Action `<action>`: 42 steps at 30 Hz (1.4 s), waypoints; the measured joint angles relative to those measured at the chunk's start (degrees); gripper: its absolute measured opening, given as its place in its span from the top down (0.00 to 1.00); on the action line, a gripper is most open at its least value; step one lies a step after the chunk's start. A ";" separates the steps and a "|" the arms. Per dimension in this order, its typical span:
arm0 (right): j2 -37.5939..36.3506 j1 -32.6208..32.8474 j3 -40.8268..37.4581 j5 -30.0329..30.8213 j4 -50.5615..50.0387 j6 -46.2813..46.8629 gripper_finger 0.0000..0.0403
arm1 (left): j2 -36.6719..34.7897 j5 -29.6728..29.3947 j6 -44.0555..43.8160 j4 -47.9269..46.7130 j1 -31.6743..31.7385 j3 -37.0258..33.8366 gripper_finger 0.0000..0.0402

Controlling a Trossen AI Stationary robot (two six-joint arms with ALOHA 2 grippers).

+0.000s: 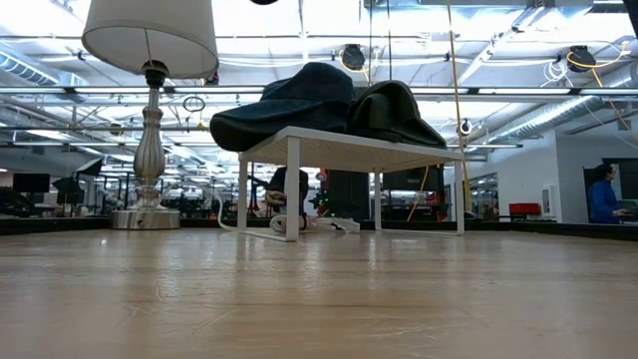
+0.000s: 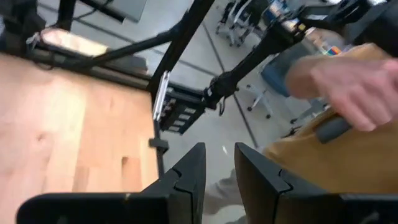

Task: Pick & Place hat
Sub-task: Stack the blue cap on top of the other blue caps on the shelf

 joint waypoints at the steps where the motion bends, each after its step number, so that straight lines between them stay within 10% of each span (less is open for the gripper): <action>1: 0.26 0.03 0.00 0.95 0.11 -1.46 1.00 | 0.00 -0.14 0.03 -0.84 -0.02 -0.01 0.78; 42: 10.80 -1.90 -3.17 3.01 -20.31 -14.21 1.00 | -2.62 -3.48 5.33 -11.71 -1.86 -0.04 0.78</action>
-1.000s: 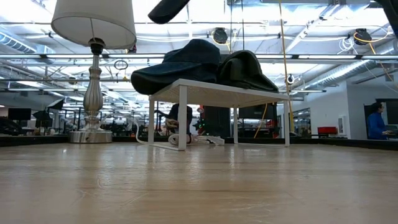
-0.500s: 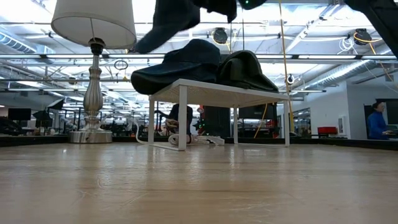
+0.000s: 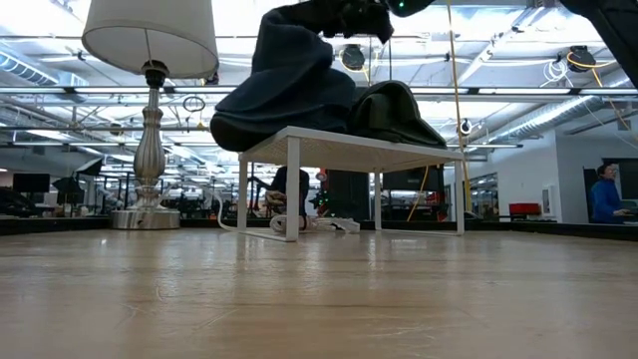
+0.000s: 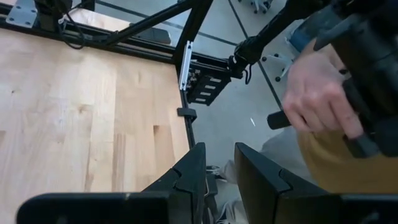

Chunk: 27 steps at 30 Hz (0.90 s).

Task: Pick & Place hat
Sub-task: Stack the blue cap on top of the other blue caps on the shelf

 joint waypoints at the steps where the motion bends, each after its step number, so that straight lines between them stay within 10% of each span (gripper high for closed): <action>1: -0.34 -0.11 -0.01 0.08 0.10 -0.22 1.00 | 0.00 0.00 0.00 0.02 0.00 0.00 0.78; 27: -2.63 -0.63 0.07 27.09 -22.34 -16.71 1.00 | 0.00 0.83 -2.15 -0.52 -0.39 0.00 0.78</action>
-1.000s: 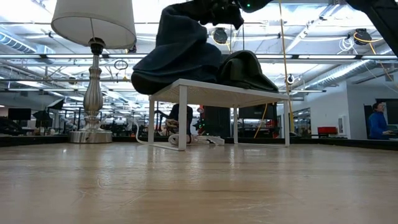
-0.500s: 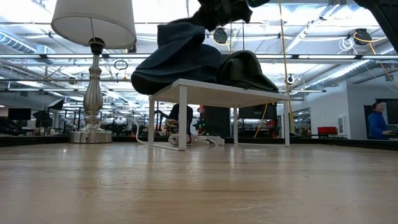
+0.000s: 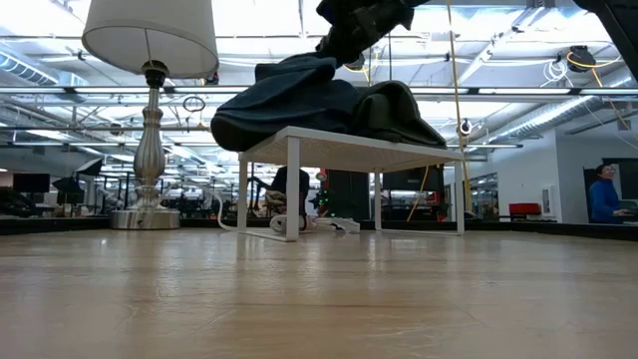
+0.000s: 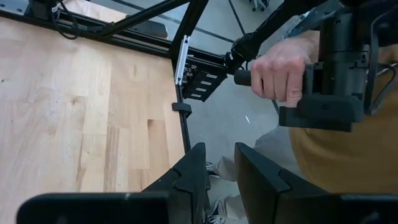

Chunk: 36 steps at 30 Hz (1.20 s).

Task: Pick & Place hat
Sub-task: Stack the blue cap on top of the other blue caps on the shelf

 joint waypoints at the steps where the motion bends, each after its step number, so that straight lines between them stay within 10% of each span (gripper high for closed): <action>1: 0.00 0.00 0.00 0.19 -0.62 -0.21 1.00 | 0.00 0.00 -0.04 0.00 0.00 0.00 0.78; 17: -0.04 2.28 -6.71 12.59 -0.77 -5.58 0.98 | 0.00 -0.48 -0.27 0.09 0.00 0.00 0.78; 36: -6.79 3.80 -8.15 23.95 -0.48 -3.30 0.47 | 0.01 0.10 -0.85 0.11 -0.04 0.00 0.78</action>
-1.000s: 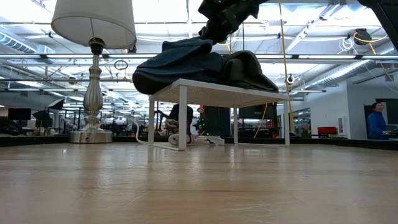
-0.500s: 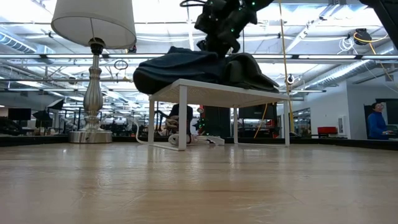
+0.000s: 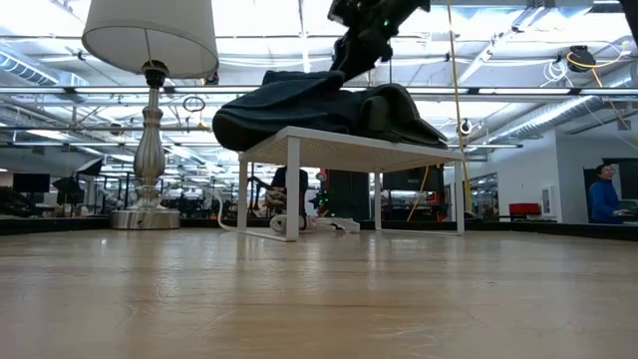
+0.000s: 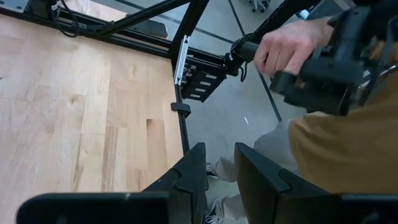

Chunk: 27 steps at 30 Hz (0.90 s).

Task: Pick & Place hat
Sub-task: Stack the blue cap on top of the other blue caps on the shelf, then return to Home Position

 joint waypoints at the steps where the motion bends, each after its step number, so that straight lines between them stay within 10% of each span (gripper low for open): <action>1: -0.59 0.00 0.00 0.19 0.13 0.21 0.46 | 0.00 0.02 -0.02 -0.01 0.00 0.00 0.78; 11: -8.95 0.42 0.07 7.01 -4.03 15.55 0.48 | 0.01 -3.87 -0.79 -0.43 0.00 0.00 0.78; 17: -14.90 2.44 -1.36 -2.94 -7.43 32.11 0.48 | 0.01 -12.14 6.95 0.19 0.06 0.00 0.78; 27: -32.88 13.90 -29.53 -9.23 18.23 47.70 0.49 | -0.05 -20.78 20.02 0.89 1.16 -1.78 0.78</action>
